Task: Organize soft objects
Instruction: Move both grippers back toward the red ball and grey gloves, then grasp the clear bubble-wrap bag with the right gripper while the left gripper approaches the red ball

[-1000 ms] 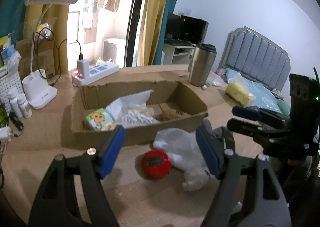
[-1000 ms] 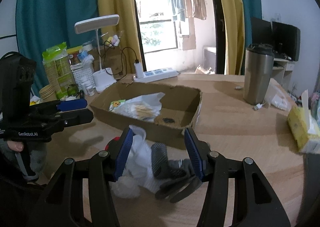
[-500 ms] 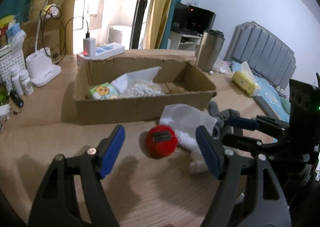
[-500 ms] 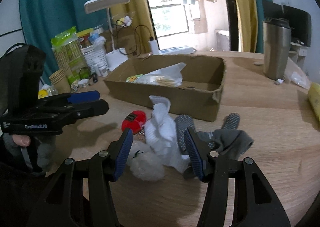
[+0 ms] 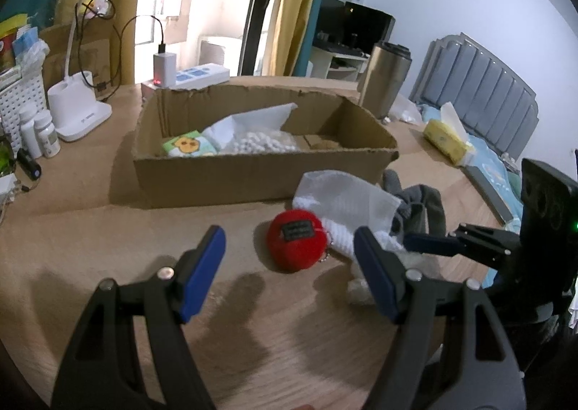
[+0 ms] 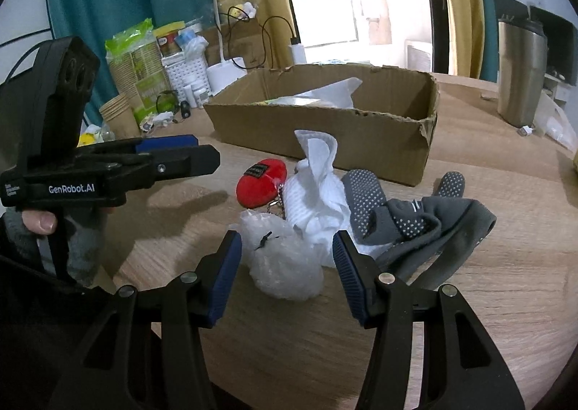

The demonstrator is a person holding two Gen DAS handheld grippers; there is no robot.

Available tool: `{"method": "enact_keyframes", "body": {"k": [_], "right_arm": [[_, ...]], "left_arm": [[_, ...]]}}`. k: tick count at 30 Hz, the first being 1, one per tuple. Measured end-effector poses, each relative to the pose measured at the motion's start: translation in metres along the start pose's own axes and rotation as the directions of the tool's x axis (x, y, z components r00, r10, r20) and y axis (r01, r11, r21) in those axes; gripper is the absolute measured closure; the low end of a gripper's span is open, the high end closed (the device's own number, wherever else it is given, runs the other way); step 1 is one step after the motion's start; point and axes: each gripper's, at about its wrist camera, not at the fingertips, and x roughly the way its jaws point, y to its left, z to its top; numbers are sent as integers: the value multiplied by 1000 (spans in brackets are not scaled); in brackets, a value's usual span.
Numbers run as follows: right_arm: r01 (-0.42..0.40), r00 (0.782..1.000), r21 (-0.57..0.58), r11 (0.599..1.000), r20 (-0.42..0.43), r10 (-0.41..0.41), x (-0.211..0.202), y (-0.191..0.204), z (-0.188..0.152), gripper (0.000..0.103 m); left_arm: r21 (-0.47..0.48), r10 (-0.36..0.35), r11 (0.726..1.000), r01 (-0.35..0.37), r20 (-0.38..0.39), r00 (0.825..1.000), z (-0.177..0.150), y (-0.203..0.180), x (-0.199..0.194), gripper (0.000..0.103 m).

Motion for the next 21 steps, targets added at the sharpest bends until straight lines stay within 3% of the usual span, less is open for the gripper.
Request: {"method": "enact_keyframes", "body": {"k": [10, 21], "right_arm": [[-54, 998, -6, 999, -40, 54, 13, 4, -8, 54], [-36, 999, -87, 996, 34, 39, -11, 4, -5, 57]], "left_arm": [[10, 11, 1000, -10, -36, 999, -5, 0, 7, 28], [17, 38, 999, -36, -86, 996, -5, -3, 23, 28]]}}
